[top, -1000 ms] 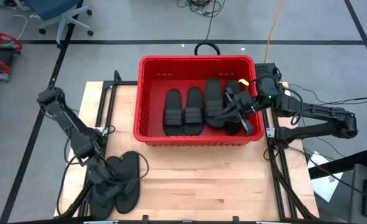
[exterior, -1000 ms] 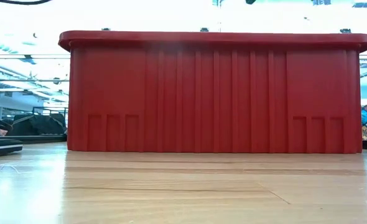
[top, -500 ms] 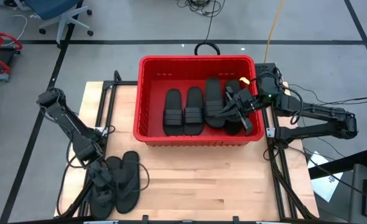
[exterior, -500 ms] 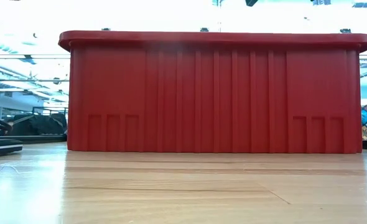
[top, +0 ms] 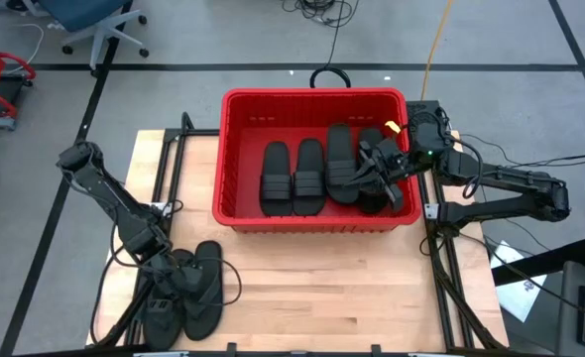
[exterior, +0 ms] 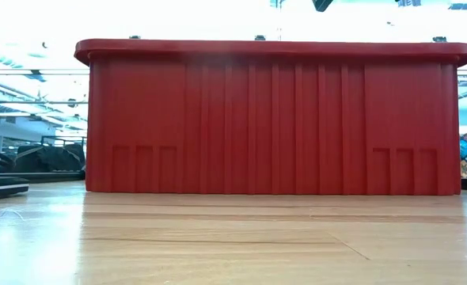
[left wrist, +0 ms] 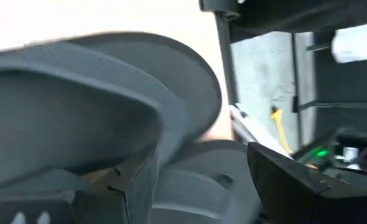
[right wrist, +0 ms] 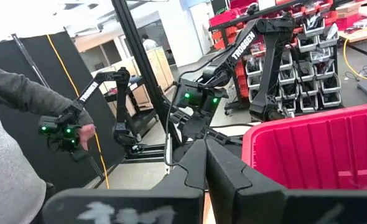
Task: Pick and place slides into bin
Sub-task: Put the black slipper into the red container
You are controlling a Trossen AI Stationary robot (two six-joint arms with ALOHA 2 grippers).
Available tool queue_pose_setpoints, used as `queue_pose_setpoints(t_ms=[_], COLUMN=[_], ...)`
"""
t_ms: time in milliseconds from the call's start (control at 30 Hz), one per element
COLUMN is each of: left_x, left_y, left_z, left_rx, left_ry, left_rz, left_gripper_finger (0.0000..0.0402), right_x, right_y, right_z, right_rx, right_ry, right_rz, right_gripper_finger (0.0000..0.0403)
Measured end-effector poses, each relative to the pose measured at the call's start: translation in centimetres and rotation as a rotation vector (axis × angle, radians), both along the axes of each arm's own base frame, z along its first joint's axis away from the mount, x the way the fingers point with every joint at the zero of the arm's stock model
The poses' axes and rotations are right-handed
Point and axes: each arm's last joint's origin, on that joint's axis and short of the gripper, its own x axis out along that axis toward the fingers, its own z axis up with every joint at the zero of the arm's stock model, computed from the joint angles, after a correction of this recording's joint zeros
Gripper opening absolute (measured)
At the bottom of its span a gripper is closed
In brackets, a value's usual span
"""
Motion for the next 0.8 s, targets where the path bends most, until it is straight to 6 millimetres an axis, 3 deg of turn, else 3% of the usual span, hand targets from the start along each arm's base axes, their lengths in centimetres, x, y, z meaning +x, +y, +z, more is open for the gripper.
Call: queue_pose_setpoints(t_ms=[267, 400, 500, 800], left_x=[0.2, -0.1, 0.0, 0.5], left_y=[1.1, 0.8, 0.2, 0.2], left_z=[-1.0, -2.6, -2.7, -3.3], left_rx=[0.21, 0.154, 0.075, 0.124], left_ry=[-0.092, 0.001, 0.016, -0.012], left_rz=[-0.044, -0.108, -0.135, -0.12], left_gripper_finger=[0.0241, 0.0241, 0.0241, 0.0241], right_x=[0.0, 0.0, 0.0, 0.0], right_y=[0.0, 0.0, 0.0, 0.0], right_z=[0.0, 0.0, 0.0, 0.0], right_rx=[0.0, 0.013, 0.023, 0.014], right_ry=[0.0, 0.005, 0.009, 0.005], right_rz=[-0.001, -0.001, -0.001, -0.001], right_gripper_finger=[0.0, 0.0, 0.0, 0.0])
